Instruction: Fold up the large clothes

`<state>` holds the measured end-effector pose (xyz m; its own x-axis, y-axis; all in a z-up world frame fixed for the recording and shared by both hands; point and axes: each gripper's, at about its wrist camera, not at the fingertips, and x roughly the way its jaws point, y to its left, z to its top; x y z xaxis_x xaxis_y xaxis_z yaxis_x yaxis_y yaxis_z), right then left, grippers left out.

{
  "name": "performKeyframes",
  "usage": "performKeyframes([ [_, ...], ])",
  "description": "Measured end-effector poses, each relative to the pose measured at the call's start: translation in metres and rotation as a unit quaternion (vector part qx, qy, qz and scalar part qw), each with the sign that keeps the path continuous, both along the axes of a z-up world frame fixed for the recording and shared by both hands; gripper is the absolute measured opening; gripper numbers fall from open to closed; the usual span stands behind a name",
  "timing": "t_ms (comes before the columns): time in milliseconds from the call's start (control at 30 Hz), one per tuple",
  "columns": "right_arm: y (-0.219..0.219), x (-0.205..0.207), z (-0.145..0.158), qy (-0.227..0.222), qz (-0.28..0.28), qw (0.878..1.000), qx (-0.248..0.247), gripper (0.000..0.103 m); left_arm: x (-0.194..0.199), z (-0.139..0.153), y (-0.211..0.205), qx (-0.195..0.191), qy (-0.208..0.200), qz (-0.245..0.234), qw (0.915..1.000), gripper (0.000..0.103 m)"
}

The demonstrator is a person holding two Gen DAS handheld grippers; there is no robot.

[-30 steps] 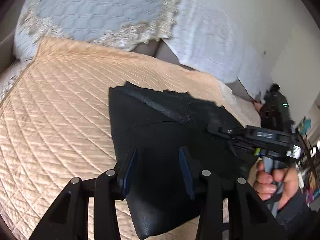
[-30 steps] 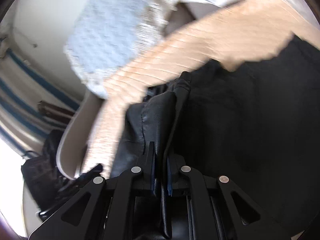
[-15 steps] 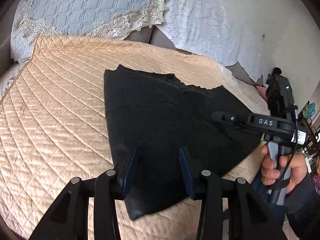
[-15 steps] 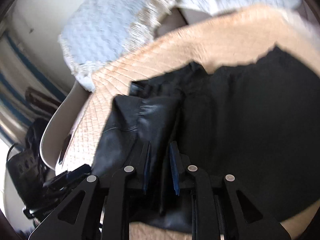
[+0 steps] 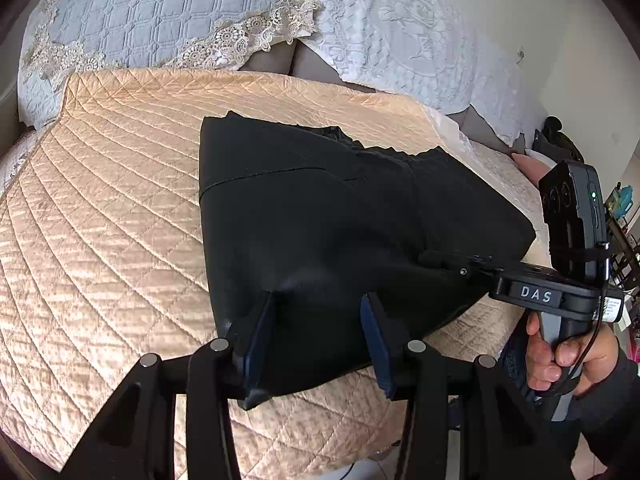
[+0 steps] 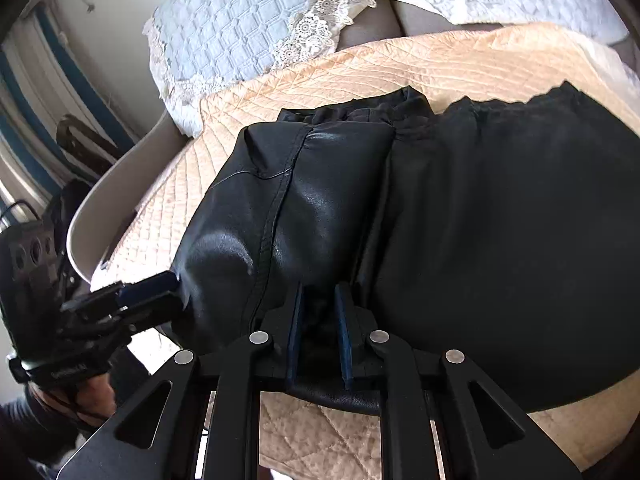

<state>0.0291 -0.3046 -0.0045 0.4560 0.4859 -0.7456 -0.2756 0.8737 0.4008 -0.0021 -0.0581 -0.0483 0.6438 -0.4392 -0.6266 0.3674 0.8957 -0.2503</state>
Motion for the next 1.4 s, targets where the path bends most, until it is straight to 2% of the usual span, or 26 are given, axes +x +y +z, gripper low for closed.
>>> performKeyframes([
  [100,-0.003,0.001,0.010,0.007,-0.002,1.000,0.000,0.016,0.006,0.012,0.007,-0.007,0.000,0.003,1.0000,0.046],
  [167,-0.002,0.010,0.026,-0.020,-0.011,1.000,-0.006,0.018,0.019,0.024,0.013,-0.008,-0.015,0.016,0.9997,0.046],
  [300,0.009,0.049,0.043,-0.048,-0.026,0.998,0.015,0.018,0.063,0.034,0.015,0.007,-0.030,0.048,0.9984,0.046],
  [400,0.022,0.080,0.031,-0.036,-0.030,0.999,0.018,0.018,0.100,0.030,0.017,-0.010,-0.016,0.066,0.9976,0.046],
  [467,0.019,0.095,0.008,-0.013,-0.050,0.999,-0.008,0.016,0.120,0.023,0.014,-0.025,0.000,0.066,0.9975,0.046],
  [533,0.007,0.100,-0.020,0.017,-0.072,0.997,-0.010,0.010,0.132,0.013,0.006,-0.020,0.011,0.067,0.9975,0.046],
  [600,-0.003,0.095,-0.028,0.012,-0.088,0.996,0.005,0.006,0.137,0.002,-0.002,-0.012,0.023,0.063,0.9977,0.046],
  [633,-0.005,0.093,-0.030,0.008,-0.091,0.996,0.000,0.004,0.137,-0.002,-0.005,-0.006,0.024,0.064,0.9976,0.046],
  [767,-0.001,0.091,-0.030,-0.003,-0.090,0.996,-0.017,0.003,0.137,-0.005,-0.014,0.021,0.015,0.066,0.9975,0.047],
  [900,-0.004,0.085,-0.012,0.004,-0.087,0.996,-0.019,0.008,0.132,0.002,-0.008,0.020,0.015,0.066,0.9975,0.047],
  [933,-0.006,0.076,-0.002,-0.004,-0.087,0.996,-0.013,0.008,0.122,0.008,-0.007,0.025,0.006,0.066,0.9975,0.046],
  [1000,-0.010,0.046,0.021,-0.032,-0.065,0.997,0.009,0.008,0.096,0.018,-0.005,0.006,-0.009,0.046,0.9989,0.046],
  [1100,-0.006,0.005,0.034,-0.049,-0.028,0.998,0.028,0.008,0.048,0.022,-0.005,-0.002,-0.027,0.017,0.9995,0.046],
  [1167,0.002,-0.012,0.023,-0.037,-0.010,0.999,0.016,0.008,0.024,0.015,-0.009,-0.002,-0.024,0.000,0.9997,0.046],
  [1233,0.005,-0.015,-0.001,-0.009,-0.014,1.000,-0.021,0.006,0.014,0.000,-0.013,0.011,-0.015,0.004,0.9998,0.046],
  [1300,-0.002,-0.021,-0.012,-0.022,-0.028,0.999,0.006,0.005,0.010,-0.009,-0.015,0.018,-0.026,0.013,0.9994,0.046],
  [1400,0.002,-0.020,-0.010,-0.024,-0.031,0.999,-0.009,0.005,0.010,-0.006,-0.023,0.036,-0.037,0.022,0.9984,0.046],
])
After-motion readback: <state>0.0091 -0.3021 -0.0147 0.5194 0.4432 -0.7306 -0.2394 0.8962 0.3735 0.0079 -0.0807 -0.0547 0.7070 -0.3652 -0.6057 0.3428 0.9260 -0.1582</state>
